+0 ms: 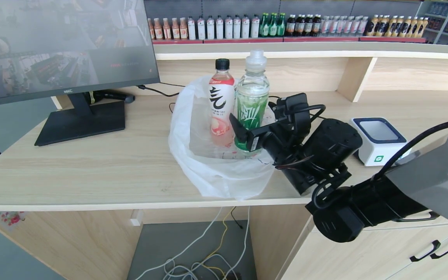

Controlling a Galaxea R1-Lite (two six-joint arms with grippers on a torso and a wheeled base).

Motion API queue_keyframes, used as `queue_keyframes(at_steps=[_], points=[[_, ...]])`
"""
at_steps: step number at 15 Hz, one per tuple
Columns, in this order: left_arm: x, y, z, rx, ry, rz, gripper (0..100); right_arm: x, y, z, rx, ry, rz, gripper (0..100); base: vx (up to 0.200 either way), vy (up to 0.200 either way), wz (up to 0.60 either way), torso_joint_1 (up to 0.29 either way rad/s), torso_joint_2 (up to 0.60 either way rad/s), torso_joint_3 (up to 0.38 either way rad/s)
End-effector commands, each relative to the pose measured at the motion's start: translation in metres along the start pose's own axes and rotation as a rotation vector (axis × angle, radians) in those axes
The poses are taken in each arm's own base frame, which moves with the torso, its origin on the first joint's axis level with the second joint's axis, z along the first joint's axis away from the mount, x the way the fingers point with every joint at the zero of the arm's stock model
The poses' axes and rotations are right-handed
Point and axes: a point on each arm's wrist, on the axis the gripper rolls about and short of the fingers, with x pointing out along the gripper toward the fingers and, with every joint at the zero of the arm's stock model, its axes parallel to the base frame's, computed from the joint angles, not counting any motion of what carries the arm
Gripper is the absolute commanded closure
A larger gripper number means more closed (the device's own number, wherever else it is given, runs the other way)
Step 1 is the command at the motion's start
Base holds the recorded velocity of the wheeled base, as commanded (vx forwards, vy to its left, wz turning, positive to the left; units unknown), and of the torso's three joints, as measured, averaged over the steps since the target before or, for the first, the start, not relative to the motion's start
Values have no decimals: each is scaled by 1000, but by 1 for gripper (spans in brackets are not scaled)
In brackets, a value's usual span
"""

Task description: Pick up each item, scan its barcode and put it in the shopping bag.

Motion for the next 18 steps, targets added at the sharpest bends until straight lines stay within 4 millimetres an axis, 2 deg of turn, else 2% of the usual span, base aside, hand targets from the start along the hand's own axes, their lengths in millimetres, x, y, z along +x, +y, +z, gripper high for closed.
queue_keyframes(at_steps=[1,3,4,6,8,9,11,16,18], points=[[0,0,0,0,0,2,0,-20,-6,24,4,-21,1,0,0,0,0,0,0,0],[0,0,0,0,0,0,0,-53,-14,35,22,-23,5,0,0,0,0,0,0,0],[0,0,0,0,0,0,0,-80,-18,31,52,47,15,0,0,0,0,0,0,0],[0,0,0,2,0,0,0,-143,-41,42,70,145,-9,0,0,0,0,0,0,0],[0,0,0,2,0,0,0,-163,-56,55,68,127,-55,0,0,0,0,0,0,0],[0,0,0,0,0,0,0,-187,-61,61,68,134,-66,0,0,0,0,0,0,0],[0,0,0,0,0,2,0,-227,-65,58,55,197,-66,0,0,0,0,0,0,0],[0,0,0,0,0,2,0,-244,-74,81,67,90,-170,0,0,0,0,0,0,0],[0,0,0,0,0,2,0,-261,-76,93,80,67,-168,0,0,0,0,0,0,0]])
